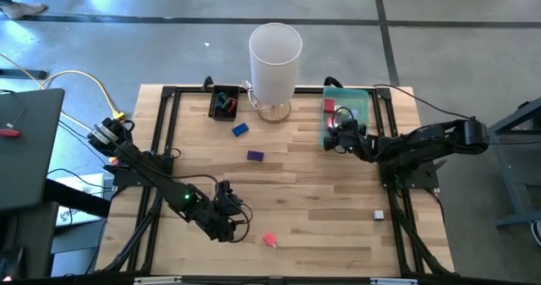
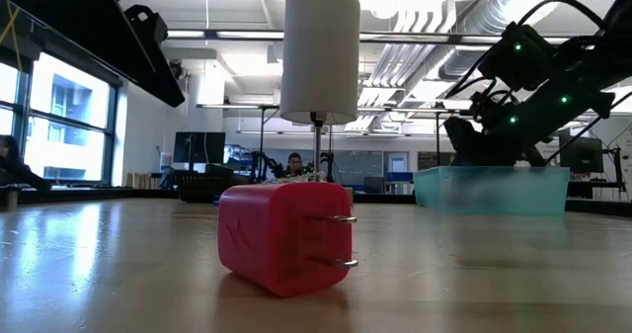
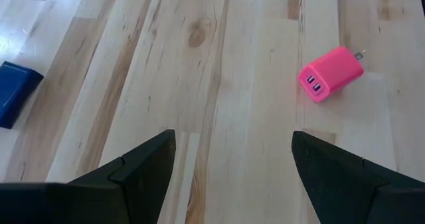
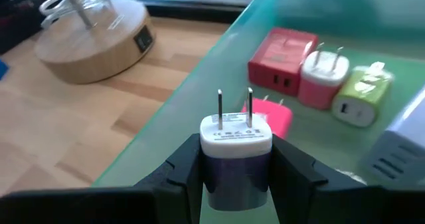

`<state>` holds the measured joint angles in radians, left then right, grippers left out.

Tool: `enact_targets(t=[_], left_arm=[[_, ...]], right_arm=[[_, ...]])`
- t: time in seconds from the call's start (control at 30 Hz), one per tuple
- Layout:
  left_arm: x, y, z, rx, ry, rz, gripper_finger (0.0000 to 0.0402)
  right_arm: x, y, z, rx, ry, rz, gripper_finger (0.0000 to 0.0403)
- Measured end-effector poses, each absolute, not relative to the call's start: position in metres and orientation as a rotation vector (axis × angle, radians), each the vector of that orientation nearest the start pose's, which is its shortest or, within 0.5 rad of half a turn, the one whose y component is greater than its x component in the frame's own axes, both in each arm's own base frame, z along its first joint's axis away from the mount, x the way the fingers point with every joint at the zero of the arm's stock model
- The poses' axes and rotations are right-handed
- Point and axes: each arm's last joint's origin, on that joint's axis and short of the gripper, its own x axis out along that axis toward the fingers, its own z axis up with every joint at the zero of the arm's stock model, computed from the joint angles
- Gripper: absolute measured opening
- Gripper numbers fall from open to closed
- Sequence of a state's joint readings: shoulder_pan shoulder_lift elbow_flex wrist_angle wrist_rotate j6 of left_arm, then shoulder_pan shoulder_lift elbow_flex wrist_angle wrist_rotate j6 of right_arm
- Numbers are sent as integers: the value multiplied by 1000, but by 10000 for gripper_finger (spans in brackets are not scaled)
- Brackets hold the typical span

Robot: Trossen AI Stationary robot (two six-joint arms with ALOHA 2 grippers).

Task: Pick & Place Office items
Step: Put the blue white adapter into the green bin, then put the purple digital clock into the black bin

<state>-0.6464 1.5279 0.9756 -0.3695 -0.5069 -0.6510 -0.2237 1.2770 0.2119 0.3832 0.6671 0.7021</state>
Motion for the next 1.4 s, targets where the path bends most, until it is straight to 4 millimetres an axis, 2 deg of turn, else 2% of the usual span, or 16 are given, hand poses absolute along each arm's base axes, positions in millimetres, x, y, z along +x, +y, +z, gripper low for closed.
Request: enact_targets(t=[0.27,0.4,0.57,0.67,0.97,1.2,1.4], left_arm=[[252,-172,215,-113,770,124,294],[252,-172,215,-113,769,123,294],[252,-173,216,-118,764,122,294],[252,-173,216,-118,764,121,294],[252,-173,216,-118,764,121,294],[252,-173,216,-117,764,121,294],[252,-173,216,-115,767,121,294]], right_arm=[[179,-56,112,516,416,-927,118],[178,-57,112,509,424,-927,121],[176,-61,112,503,437,-935,174],[176,-61,112,504,435,-938,187],[180,-62,116,482,378,-905,164],[191,-53,137,317,259,-753,145],[194,-34,159,216,155,-616,128]])
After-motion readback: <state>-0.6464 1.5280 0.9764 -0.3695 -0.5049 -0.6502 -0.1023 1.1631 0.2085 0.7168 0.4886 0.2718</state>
